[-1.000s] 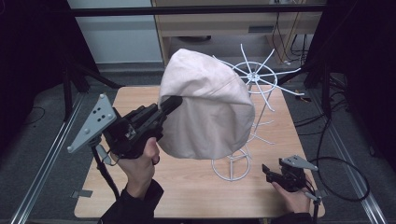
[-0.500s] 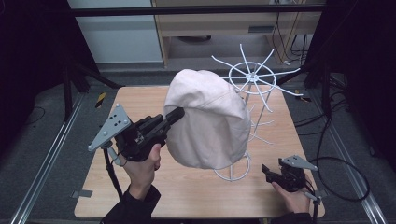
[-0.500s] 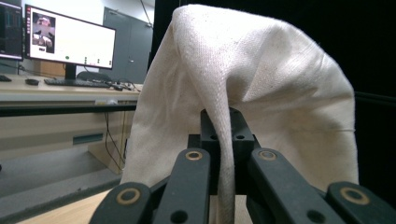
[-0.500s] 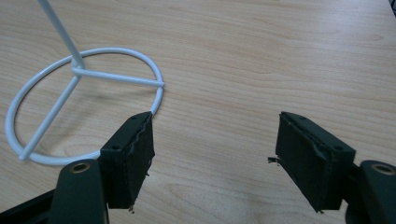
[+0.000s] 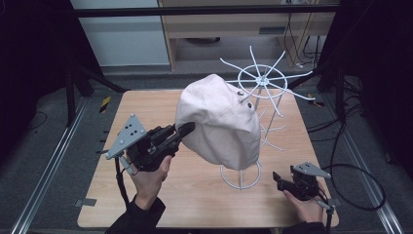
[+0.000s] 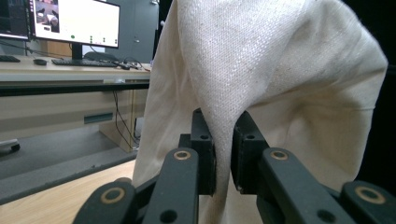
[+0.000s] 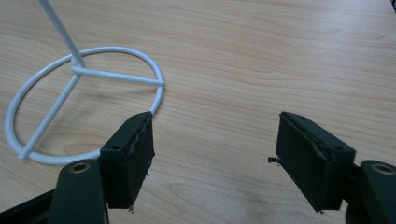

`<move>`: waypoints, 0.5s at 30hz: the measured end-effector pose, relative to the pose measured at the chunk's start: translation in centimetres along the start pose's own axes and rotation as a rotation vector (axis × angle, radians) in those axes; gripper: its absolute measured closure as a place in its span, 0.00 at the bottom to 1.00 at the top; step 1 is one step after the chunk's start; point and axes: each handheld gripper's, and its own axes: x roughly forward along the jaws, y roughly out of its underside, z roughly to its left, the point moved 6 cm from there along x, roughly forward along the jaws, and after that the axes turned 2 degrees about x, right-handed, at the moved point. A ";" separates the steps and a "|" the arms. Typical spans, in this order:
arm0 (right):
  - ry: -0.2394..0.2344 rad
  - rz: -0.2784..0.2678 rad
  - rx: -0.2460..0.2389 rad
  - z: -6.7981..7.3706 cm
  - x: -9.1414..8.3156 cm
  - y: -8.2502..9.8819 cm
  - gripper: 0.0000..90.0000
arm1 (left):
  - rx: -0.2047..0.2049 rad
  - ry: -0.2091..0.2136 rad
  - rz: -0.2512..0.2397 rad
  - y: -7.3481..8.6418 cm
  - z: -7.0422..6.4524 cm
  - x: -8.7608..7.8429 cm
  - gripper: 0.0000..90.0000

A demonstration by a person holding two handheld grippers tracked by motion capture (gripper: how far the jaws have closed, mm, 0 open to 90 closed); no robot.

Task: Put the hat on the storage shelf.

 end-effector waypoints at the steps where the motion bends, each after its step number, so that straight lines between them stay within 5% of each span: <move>1: -0.001 0.001 0.002 0.0 0.0 0.0 0.31 | 0.005 -0.003 0.008 0.3 0.1 0.0 0.89; 9: 0.005 -0.001 -0.006 0.0 0.1 0.0 0.31 | 0.004 -0.007 0.038 1.4 0.4 0.0 0.78; 15: 0.007 -0.004 -0.006 -0.1 0.0 0.0 0.31 | 0.013 -0.016 0.053 2.1 0.6 -0.6 0.59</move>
